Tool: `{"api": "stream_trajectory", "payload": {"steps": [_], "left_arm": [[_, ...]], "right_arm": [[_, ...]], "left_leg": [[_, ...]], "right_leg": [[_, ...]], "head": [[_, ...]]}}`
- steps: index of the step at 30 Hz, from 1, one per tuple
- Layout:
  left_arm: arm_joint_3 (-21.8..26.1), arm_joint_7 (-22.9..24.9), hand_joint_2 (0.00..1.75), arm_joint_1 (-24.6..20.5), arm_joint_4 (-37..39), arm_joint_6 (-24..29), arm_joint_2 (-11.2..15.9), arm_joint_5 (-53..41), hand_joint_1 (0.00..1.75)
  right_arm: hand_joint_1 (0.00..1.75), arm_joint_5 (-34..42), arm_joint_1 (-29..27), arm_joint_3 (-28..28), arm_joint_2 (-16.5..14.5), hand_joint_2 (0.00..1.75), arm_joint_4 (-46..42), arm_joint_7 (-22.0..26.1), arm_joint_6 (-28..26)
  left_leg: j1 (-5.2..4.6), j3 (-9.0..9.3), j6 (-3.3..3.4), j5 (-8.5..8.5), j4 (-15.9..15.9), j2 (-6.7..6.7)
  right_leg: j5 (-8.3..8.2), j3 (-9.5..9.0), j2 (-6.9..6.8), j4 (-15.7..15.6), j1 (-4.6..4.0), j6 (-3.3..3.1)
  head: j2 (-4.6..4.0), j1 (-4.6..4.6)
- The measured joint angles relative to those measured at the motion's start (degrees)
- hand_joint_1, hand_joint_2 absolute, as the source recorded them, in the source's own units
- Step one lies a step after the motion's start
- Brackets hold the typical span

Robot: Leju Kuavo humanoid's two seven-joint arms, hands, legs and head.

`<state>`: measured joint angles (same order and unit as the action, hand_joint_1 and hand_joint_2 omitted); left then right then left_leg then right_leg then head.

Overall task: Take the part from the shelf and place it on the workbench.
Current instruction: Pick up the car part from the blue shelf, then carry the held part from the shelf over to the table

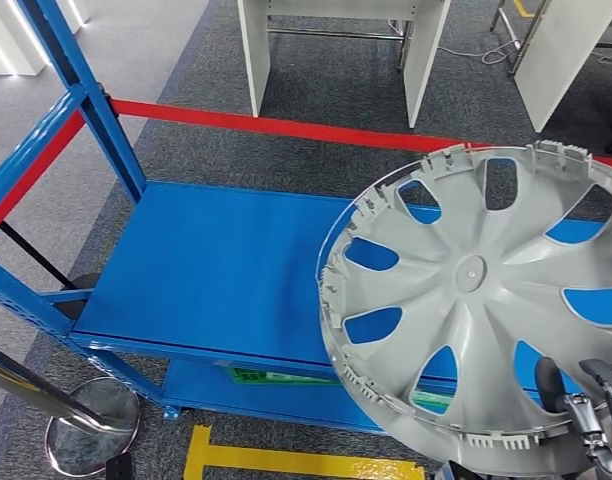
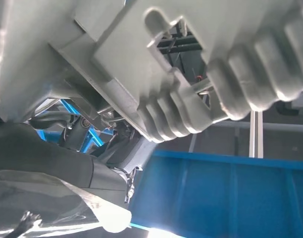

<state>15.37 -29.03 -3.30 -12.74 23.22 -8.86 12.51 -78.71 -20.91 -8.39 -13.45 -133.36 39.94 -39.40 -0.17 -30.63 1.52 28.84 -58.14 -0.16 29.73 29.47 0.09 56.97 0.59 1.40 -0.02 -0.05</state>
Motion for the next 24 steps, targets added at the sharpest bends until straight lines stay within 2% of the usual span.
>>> {"api": "stream_trajectory", "payload": {"steps": [4,7,9,10,11,13,14,15,16,17,18,19,20,21,23,24], "left_arm": [[0.1,0.2,1.75,0.0,0.0,-0.1,0.0,-0.1,0.00],[0.1,1.1,1.75,0.0,0.0,-0.1,0.0,-0.7,0.00],[0.1,1.4,1.75,-0.1,0.0,-0.1,0.0,-1.2,0.00],[0.1,1.6,1.75,-0.1,0.0,-0.1,0.0,-1.4,0.00],[0.1,1.7,1.75,-0.2,0.0,-0.2,0.0,-1.5,0.00],[0.1,2.2,1.75,-0.1,0.0,-0.1,0.0,-1.8,0.00],[0.1,2.4,1.75,-0.1,0.0,-0.1,-0.1,-1.9,0.00],[0.1,2.6,1.75,-0.1,0.0,-0.1,-0.1,-2.1,0.00],[0.1,2.8,1.75,-0.1,0.0,-0.1,-0.1,-2.2,0.00],[0.1,3.0,1.75,-0.1,0.0,-0.1,-0.1,-2.3,0.00],[0.1,3.2,1.75,-0.1,0.0,-0.1,0.0,-2.3,0.00],[0.1,3.3,1.75,-0.2,0.0,-0.1,0.0,-2.4,0.00],[0.1,3.4,1.75,-0.2,0.0,-0.1,0.0,-2.5,0.00],[0.1,3.4,1.75,-0.2,0.1,0.0,0.1,-2.5,0.00],[0.1,3.6,1.75,-0.2,0.1,0.0,0.1,-2.6,0.00],[0.1,3.7,1.75,-0.1,0.1,0.0,0.1,-2.6,0.00]], "right_arm": [[1.75,1.5,-0.1,1.9,-0.4,1.75,0.0,0.0,0.0],[1.75,3.0,-0.2,3.6,-0.9,1.75,0.0,0.0,0.0],[1.75,4.0,-0.3,4.9,-1.2,1.75,0.0,0.0,0.0],[1.75,4.4,-0.3,5.6,-1.3,1.75,0.0,0.0,0.0],[1.75,4.7,-0.3,6.2,-1.4,1.75,0.0,0.0,0.0],[1.75,5.5,-0.4,7.4,-1.4,1.75,0.0,0.0,0.0],[1.75,6.0,-0.4,7.9,-1.4,1.75,0.1,0.0,0.0],[1.75,6.6,-0.5,8.4,-1.4,1.75,0.1,0.0,0.0],[1.75,7.1,-0.6,8.8,-1.4,1.75,0.2,0.0,0.0],[1.75,7.5,-0.7,9.3,-1.4,1.75,0.2,0.0,0.0],[1.75,7.8,-0.7,9.8,-1.4,1.75,0.3,0.0,0.0],[1.75,8.1,-0.7,10.2,-1.5,1.75,0.4,0.0,0.0],[1.75,8.5,-0.8,10.7,-1.5,1.75,0.4,0.0,0.0],[1.75,8.8,-0.9,11.0,-1.6,1.75,0.5,0.0,0.0],[1.75,9.1,-1.2,11.5,-1.7,1.75,0.6,0.0,0.0],[1.75,9.1,-1.2,11.7,-1.7,1.75,0.8,0.0,0.0]], "left_leg": [[-0.08,-0.03,0.11,0.04,-0.1,-0.01],[-0.26,-0.05,0.72,-0.29,-0.1,-0.04],[0.04,0.12,1.20,-1.05,0.9,0.14],[0.22,0.12,1.42,-1.40,1.4,0.24],[0.31,0.00,1.53,-1.60,1.5,0.34],[0.35,-0.41,1.51,-1.80,1.5,0.42],[0.39,-0.56,1.40,-1.89,1.4,0.44],[0.47,-0.66,1.26,-1.96,1.3,0.45],[0.60,-0.72,1.07,-1.98,1.2,0.44],[0.73,-0.79,0.78,-1.92,0.9,0.40],[0.74,-0.97,0.36,-1.81,0.5,0.35],[0.71,-1.32,-0.10,-1.73,0.0,0.30],[0.62,-1.74,-0.55,-1.74,-0.5,0.25],[0.54,-2.13,-0.96,-1.90,-0.8,0.22],[0.64,-2.66,-1.58,-2.08,-1.1,0.17],[0.73,-2.99,-1.85,-1.40,-1.7,0.15]], "right_leg": [[-0.06,-0.01,-0.01,-0.1,0.07,0.09],[-0.52,-0.06,-0.05,-0.4,0.25,0.70],[0.43,0.56,-0.04,0.5,0.21,0.96],[1.81,1.48,-0.04,2.4,0.19,1.03],[3.73,2.96,-0.04,5.6,0.23,1.11],[7.17,6.43,-0.04,13.5,0.34,1.42],[7.71,7.50,-0.05,16.0,0.45,1.59],[7.00,7.51,-0.06,16.1,0.61,1.75],[5.25,6.41,-0.09,13.9,0.82,1.92],[3.04,4.52,-0.13,10.0,1.08,2.14],[1.52,2.70,-0.12,6.2,1.18,2.38],[0.66,1.31,-0.04,3.3,1.25,2.32],[0.46,0.69,0.07,1.8,1.23,2.14],[0.70,0.74,0.21,1.8,1.08,1.77],[0.27,1.29,0.22,2.1,1.06,0.79],[-0.02,1.62,0.13,2.2,1.06,0.29]], "head": [[0.00,0.00],[0.00,-0.03],[0.00,0.04],[0.00,0.10],[0.00,0.14],[0.00,0.18],[0.00,0.17],[0.00,0.17],[0.00,0.17],[0.00,0.19],[0.00,0.26],[0.00,0.32],[0.00,0.29],[0.00,0.23],[0.00,0.06],[0.00,-0.01]]}}
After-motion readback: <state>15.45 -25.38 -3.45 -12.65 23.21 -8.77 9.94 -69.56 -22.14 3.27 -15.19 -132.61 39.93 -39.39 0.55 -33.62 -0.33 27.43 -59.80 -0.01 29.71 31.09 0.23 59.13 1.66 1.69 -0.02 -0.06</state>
